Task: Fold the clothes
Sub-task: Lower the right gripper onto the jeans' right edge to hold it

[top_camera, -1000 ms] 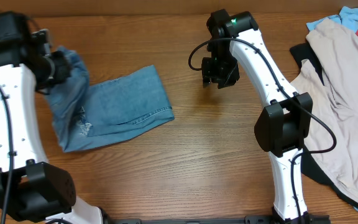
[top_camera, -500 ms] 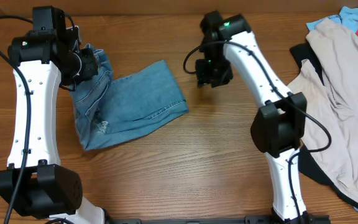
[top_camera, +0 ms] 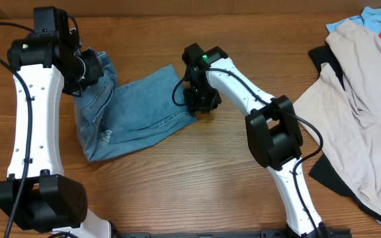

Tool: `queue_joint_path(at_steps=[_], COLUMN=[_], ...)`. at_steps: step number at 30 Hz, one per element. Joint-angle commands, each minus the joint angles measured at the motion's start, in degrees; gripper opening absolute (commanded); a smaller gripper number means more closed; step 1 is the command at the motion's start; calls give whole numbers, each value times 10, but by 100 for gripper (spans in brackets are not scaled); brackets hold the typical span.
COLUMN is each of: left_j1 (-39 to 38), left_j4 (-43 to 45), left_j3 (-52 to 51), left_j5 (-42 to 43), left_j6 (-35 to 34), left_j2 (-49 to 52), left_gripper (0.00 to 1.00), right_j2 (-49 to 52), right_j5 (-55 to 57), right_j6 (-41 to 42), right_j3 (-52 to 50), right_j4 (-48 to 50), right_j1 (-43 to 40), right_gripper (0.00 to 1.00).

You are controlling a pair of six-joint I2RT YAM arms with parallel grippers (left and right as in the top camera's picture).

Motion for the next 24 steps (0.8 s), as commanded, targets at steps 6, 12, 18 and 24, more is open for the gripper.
queue_joint_path(at_steps=[6,12,18,24], left_j1=[-35,-63,-87,-108], left_j4=[14,45,36,13], left_j3=[5,3,3,3], left_j5=[58,57,56,56], left_j6=[-71,-90,-90,-90], left_j2=[-5,0,26,59], left_gripper=[4,5,9,9], right_j2=[7,7,7,7], right_j5=[-24,-24,-24,-24], right_j6=[0,0,0,0], right_j3=[-18,-18,-18,-18], right_j4=[9,0,0,-3], right_j1=[38,38,38,38], right_gripper=[42,42,43,42])
